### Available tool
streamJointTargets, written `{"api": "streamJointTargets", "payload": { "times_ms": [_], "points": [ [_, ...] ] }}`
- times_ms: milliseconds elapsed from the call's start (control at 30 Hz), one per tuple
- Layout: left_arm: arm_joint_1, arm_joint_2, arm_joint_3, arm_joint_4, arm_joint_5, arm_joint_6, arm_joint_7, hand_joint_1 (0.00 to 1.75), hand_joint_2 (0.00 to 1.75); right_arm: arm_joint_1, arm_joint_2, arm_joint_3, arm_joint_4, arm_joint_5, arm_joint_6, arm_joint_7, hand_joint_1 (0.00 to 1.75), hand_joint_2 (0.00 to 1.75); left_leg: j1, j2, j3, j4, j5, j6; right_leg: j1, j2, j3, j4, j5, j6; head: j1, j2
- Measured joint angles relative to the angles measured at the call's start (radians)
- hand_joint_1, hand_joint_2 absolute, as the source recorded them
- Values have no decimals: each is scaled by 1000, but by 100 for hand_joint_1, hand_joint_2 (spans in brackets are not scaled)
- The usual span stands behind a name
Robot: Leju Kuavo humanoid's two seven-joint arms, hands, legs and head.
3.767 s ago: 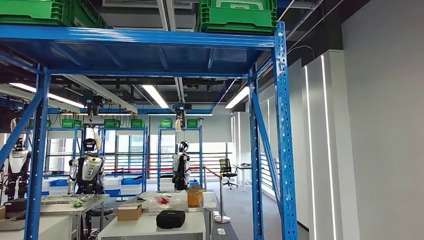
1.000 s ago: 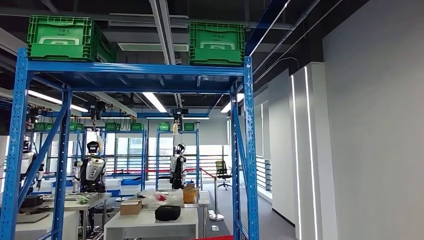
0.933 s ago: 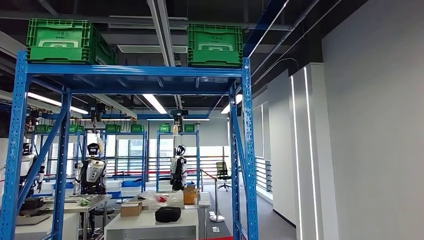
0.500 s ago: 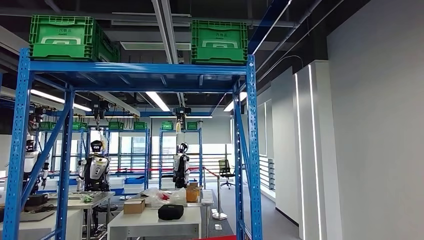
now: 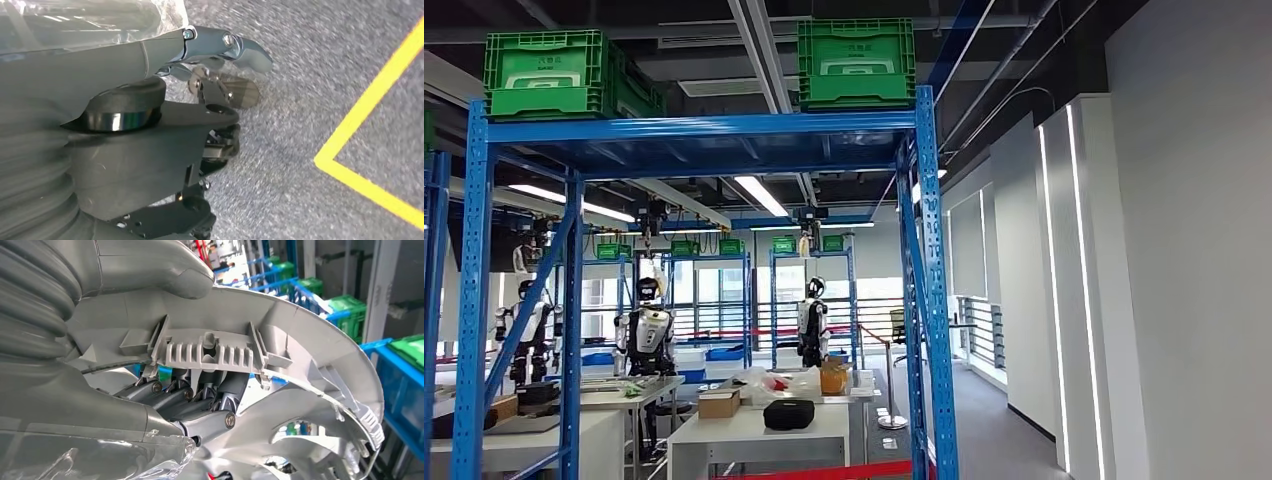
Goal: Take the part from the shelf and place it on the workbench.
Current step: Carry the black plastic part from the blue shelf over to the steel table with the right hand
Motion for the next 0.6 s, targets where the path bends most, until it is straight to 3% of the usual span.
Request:
{"api": "streamJointTargets", "payload": {
  "times_ms": [67, 100, 133, 167, 233, 300, 333, 367, 433, 500, 567, 600],
  "points": [
    [-1, 0, 0, 0, 0, 0, 0, 0, 175, -2, 0, 0, 0, 1, 0, 0, 175, 175, -9, 38, -53, 123, -66, 9, 8, -24, 0, -1, -1, -9, 7, 0],
    [-1, 0, 0, 0, 0, 0, 0, 0, 175, -2, 0, 0, 0, 2, 0, 1, 175, 175, -13, 46, -84, 195, -98, 14, 13, -37, 0, -1, -2, -13, 10, 0],
    [-1, 0, -1, 0, 0, 0, 0, 0, 175, -2, 0, 0, 0, 2, 0, 2, 175, 175, -18, 49, -105, 248, -117, 20, 19, -50, 0, -1, -3, -15, 13, 0],
    [0, -1, -1, 0, 0, 0, 0, 0, 175, -2, 0, 1, 0, 1, 0, 4, 175, 175, -23, 50, -111, 266, -117, 29, 25, -62, 0, -1, -4, -18, 15, 0],
    [0, -1, -3, 0, 0, 0, 0, 0, 175, -3, 0, 2, 0, 2, 0, 7, 175, 175, -39, 61, -64, 187, -68, 56, 36, -86, 5, -1, -9, -21, 18, 0],
    [-1, 1, -4, 0, 0, 0, 0, 0, 175, -5, 0, 2, 0, 2, 0, 9, 175, 175, -63, 112, 2, 64, -31, 90, 44, -108, 11, -5, -13, -20, 18, 0],
    [-3, 1, -5, 0, 1, 0, -1, 0, 175, -6, 0, 2, 0, 2, 0, 10, 175, 175, -73, 133, 21, 27, -26, 101, 47, -117, 14, -7, -15, -16, 18, 0],
    [-4, 1, -5, 0, 1, 0, -2, 0, 175, -7, 0, 2, 0, 2, 0, 11, 175, 175, -79, 145, 26, 11, -29, 106, 49, -128, 15, -10, -15, -12, 18, 0],
    [-2, 0, -6, 0, 2, 0, -3, 0, 175, -9, 0, 2, 0, 2, 1, 14, 175, 175, -79, 126, 26, -3, -24, 107, 50, -145, 21, -16, -18, -2, 17, 0],
    [0, 0, -7, 0, 6, 1, -3, 0, 175, -11, -1, 2, 0, 2, 1, 15, 175, 175, -72, 103, 32, -18, -16, 110, 47, -110, 16, 6, -38, 8, 15, 0],
    [-2, -2, -7, 0, 9, 1, -3, 0, 175, -12, -2, 2, 0, 2, 3, 16, 175, 175, -67, 79, 34, -26, -11, 113, 43, -48, -33, 102, -87, 15, 8, 0],
    [-3, -4, -8, 0, 10, 0, -3, 0, 175, -11, -3, 2, 0, 2, 3, 16, 175, 175, -67, 67, 33, -26, -11, 114, 42, -32, -68, 168, -113, 17, 3, 0]
  ]
}}
